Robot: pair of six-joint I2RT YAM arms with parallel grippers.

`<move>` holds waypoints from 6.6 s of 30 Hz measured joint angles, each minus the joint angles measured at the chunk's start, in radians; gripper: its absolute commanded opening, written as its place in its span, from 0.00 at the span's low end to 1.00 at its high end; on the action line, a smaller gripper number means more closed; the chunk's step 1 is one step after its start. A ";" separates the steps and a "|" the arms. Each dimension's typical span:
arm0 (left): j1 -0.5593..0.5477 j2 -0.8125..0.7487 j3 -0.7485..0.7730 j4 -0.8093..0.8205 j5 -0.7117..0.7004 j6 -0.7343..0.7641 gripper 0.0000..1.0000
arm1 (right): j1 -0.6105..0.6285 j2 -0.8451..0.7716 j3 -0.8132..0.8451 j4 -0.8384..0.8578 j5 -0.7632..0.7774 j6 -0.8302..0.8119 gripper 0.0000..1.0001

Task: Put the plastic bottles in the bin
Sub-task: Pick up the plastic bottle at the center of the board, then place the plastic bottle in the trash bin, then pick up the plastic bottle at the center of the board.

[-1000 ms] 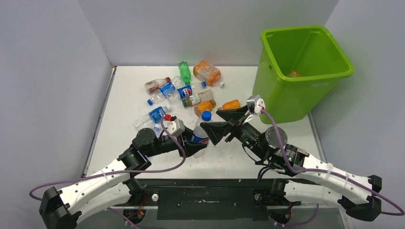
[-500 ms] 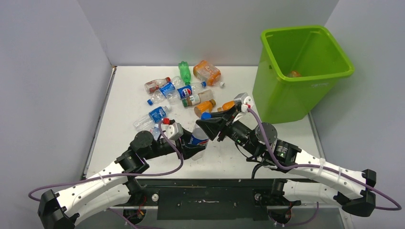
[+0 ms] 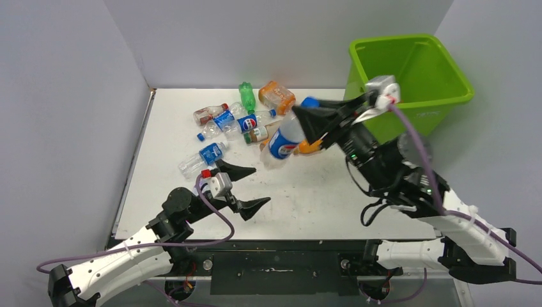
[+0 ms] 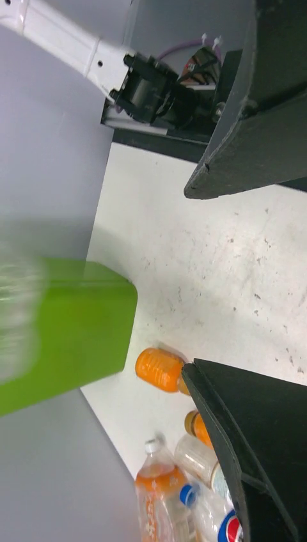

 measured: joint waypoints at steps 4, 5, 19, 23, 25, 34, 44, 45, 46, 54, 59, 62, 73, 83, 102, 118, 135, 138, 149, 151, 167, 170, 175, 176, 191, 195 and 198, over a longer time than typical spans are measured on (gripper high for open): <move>-0.001 -0.011 -0.005 0.017 -0.059 0.024 0.96 | 0.000 0.041 0.220 0.039 0.203 -0.154 0.05; -0.001 -0.011 -0.006 0.019 -0.071 0.027 0.96 | 0.000 0.051 0.251 0.080 0.269 -0.209 0.05; -0.046 -0.006 -0.014 0.021 -0.216 0.114 0.96 | -0.030 0.281 0.452 0.949 0.732 -1.085 0.05; -0.051 0.007 -0.014 0.016 -0.227 0.127 0.96 | -0.265 0.428 0.677 0.686 0.741 -0.942 0.05; -0.061 0.007 -0.014 0.010 -0.234 0.134 0.96 | -0.379 0.463 0.708 0.552 0.737 -0.845 0.05; -0.106 0.006 -0.014 0.002 -0.269 0.171 0.96 | -0.734 0.579 0.745 0.170 0.655 -0.436 0.05; -0.112 0.006 -0.014 -0.003 -0.277 0.174 0.96 | -1.093 0.613 0.680 -0.083 0.513 -0.047 0.73; -0.112 0.007 -0.014 -0.004 -0.278 0.174 0.96 | -1.111 0.613 0.666 -0.106 0.483 -0.015 0.86; -0.113 0.009 -0.014 -0.005 -0.280 0.173 0.96 | -1.123 0.613 0.659 -0.126 0.454 0.019 0.92; -0.113 0.021 -0.014 -0.014 -0.294 0.174 0.96 | -1.080 0.629 0.766 -0.229 0.291 0.184 0.90; -0.113 0.028 -0.014 -0.017 -0.315 0.175 0.96 | -0.903 0.594 0.806 -0.169 0.266 0.194 0.90; -0.113 0.040 -0.014 -0.020 -0.336 0.180 0.96 | -0.772 0.483 0.640 -0.087 0.262 0.183 0.90; -0.109 0.077 0.004 -0.073 -0.532 0.218 0.96 | -0.215 0.095 -0.074 0.143 0.239 0.110 0.90; -0.103 0.019 0.067 -0.157 -0.745 0.214 0.96 | -0.085 -0.087 -0.647 0.127 0.247 0.205 0.90; 0.660 0.385 0.299 -0.815 -0.562 -0.430 0.96 | -0.077 -0.298 -1.047 0.142 0.175 0.450 0.90; 0.664 0.581 0.217 -0.781 -0.516 -0.470 0.96 | -0.072 -0.308 -1.069 0.197 0.138 0.477 0.90; 0.661 0.768 0.260 -0.772 -0.439 -0.453 0.81 | -0.067 -0.348 -1.069 0.209 0.135 0.483 0.90; 0.654 0.768 0.260 -0.761 -0.426 -0.452 0.75 | -0.065 -0.350 -1.069 0.209 0.135 0.483 0.90; 0.579 0.789 0.260 -0.753 -0.398 -0.445 0.84 | -0.065 -0.349 -1.069 0.208 0.134 0.483 0.90; 0.571 0.798 0.261 -0.753 -0.398 -0.445 0.79 | -0.065 -0.350 -1.069 0.206 0.132 0.484 0.90; 0.515 0.731 0.263 -0.753 -0.402 -0.430 0.38 | -0.065 -0.361 -1.067 0.167 0.125 0.486 0.90; 0.497 0.634 0.262 -0.750 -0.375 -0.429 0.34 | -0.065 -0.367 -1.046 0.122 0.121 0.482 0.90; 0.478 0.459 0.284 -0.697 -0.248 -0.395 0.32 | -0.065 -0.367 -0.917 0.041 0.107 0.446 0.90; 0.476 0.433 0.295 -0.670 -0.208 -0.384 0.31 | -0.065 -0.368 -0.882 0.036 0.103 0.435 0.90; 0.427 0.189 -0.052 0.324 0.339 -0.406 0.24 | -0.065 -0.360 -0.614 0.126 -0.189 0.272 0.90; 0.401 0.173 -0.056 0.405 0.383 -0.428 0.23 | -0.065 -0.260 -0.550 0.154 -0.238 0.254 0.91; 0.368 0.148 -0.056 0.412 0.402 -0.417 0.23 | -0.065 -0.193 -0.529 0.175 -0.253 0.248 0.92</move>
